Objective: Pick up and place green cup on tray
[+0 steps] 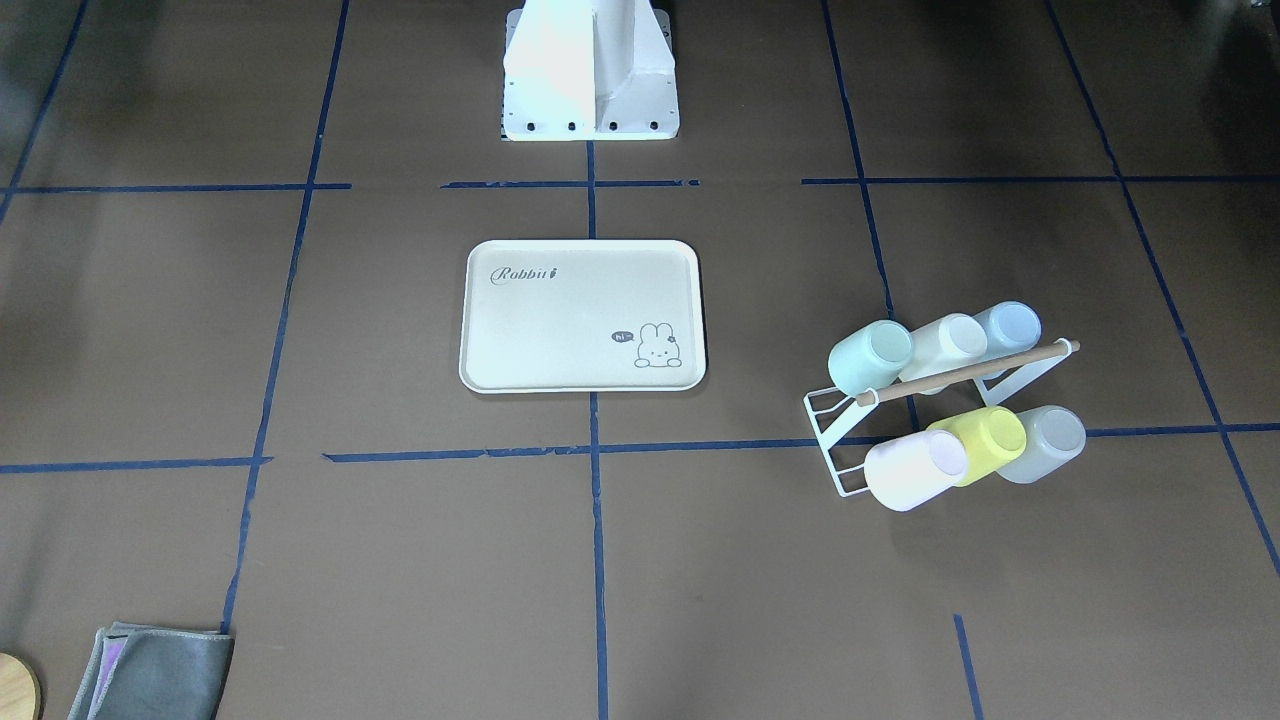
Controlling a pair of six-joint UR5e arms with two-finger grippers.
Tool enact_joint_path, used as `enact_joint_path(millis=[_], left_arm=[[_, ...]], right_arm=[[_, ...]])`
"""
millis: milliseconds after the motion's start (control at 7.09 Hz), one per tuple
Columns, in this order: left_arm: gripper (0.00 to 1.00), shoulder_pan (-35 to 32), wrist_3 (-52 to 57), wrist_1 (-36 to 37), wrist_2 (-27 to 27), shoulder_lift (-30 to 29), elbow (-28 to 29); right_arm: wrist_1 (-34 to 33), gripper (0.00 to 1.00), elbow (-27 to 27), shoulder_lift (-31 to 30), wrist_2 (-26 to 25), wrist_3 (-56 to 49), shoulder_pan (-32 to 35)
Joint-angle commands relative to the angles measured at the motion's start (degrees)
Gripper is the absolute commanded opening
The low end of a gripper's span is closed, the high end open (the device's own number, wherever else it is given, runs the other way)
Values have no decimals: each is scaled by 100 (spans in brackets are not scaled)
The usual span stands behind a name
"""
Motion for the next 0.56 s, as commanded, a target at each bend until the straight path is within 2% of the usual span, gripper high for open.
enact_joint_path(millis=[0, 423], left_arm=[[100, -6, -7, -42, 16, -157, 9], [100, -6, -24, -174, 16, -263, 88]], right_arm=[[4, 100, 37, 17, 17, 57, 21], [13, 100, 72, 26, 26, 110, 21]])
